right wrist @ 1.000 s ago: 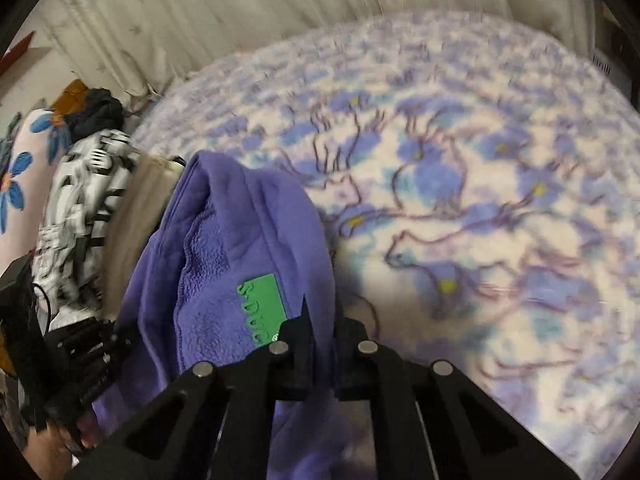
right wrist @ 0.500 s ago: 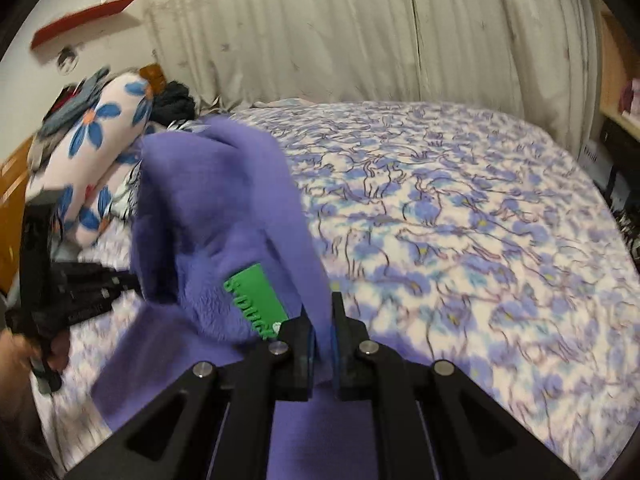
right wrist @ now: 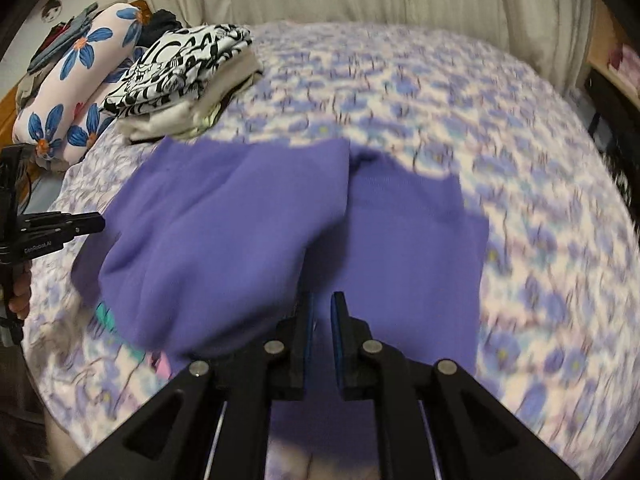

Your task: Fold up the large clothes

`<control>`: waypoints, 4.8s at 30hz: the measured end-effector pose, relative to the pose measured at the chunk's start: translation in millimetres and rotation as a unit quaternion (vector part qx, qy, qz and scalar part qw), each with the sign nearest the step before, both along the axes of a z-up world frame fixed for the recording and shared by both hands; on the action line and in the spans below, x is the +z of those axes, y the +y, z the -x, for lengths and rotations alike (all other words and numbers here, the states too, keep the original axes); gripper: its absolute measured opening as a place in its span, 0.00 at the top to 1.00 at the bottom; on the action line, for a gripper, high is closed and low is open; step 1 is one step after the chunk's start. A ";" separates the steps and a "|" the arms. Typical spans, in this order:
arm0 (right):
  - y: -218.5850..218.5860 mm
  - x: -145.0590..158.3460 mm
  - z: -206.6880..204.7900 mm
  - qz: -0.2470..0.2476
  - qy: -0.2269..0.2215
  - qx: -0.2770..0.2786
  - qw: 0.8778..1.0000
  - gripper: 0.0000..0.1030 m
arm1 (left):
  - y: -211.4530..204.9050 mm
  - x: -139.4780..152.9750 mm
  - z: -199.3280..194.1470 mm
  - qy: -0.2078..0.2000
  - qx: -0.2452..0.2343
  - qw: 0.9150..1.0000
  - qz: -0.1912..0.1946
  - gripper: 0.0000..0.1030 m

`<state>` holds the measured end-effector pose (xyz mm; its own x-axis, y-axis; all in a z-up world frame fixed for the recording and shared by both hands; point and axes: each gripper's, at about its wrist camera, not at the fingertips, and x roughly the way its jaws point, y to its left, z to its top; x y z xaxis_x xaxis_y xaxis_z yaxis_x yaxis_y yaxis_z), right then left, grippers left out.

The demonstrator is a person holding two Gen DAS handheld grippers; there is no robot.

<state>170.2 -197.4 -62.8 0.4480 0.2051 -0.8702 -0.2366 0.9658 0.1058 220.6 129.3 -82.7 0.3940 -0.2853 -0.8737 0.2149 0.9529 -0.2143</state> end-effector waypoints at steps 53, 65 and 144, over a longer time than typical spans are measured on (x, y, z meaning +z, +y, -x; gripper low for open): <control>13.5 -4.5 54.8 -0.083 -0.080 -0.069 0.991 0.54 | -54.5 12.8 69.2 -0.114 0.051 0.992 0.031 0.58; 55.2 -33.5 -5.6 -0.038 -0.088 -0.072 0.993 0.55 | -103.4 -17.3 19.6 -0.071 0.020 0.997 0.037 0.83; 108.8 -3.7 61.1 -0.056 -0.119 -0.030 0.991 0.64 | 35.9 -84.1 81.9 -0.002 0.222 0.938 0.265 0.14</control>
<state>109.1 -88.6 -66.5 0.6527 0.2609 -0.7113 -0.2109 0.9643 0.1603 138.7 165.3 -166.8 0.5800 -0.4852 -0.6543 -0.1769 0.7090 -0.6826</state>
